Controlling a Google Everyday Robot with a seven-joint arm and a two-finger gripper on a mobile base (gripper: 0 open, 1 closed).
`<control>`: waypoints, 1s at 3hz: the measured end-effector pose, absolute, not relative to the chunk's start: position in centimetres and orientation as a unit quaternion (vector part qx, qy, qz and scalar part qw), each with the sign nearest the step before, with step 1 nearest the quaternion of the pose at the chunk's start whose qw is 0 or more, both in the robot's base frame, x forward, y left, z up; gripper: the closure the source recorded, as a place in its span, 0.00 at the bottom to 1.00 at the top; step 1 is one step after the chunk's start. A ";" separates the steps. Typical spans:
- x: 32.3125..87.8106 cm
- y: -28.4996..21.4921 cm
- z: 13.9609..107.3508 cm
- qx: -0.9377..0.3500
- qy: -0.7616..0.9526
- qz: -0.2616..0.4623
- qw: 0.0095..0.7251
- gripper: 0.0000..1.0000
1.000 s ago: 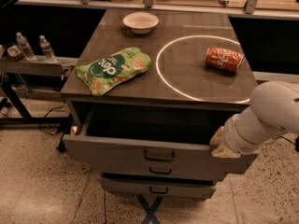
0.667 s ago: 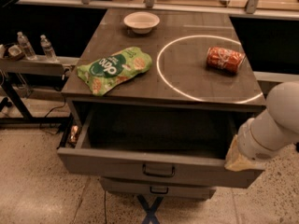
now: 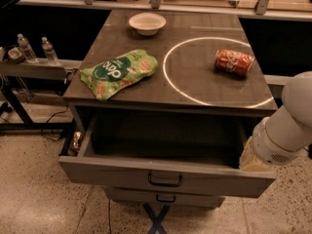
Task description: Open top drawer
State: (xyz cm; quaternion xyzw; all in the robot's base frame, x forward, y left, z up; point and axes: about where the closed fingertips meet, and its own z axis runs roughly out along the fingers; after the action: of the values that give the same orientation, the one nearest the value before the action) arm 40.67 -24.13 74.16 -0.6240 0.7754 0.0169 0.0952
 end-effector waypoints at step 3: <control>45.8 -19.4 73.7 -0.653 0.744 0.022 0.140 1.00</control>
Offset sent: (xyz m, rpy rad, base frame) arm 0.0545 0.0480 0.0118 0.0554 -0.0755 0.0815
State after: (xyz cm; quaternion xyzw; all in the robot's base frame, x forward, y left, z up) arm 45.85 -19.42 73.69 -0.6527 0.7442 0.0222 0.1403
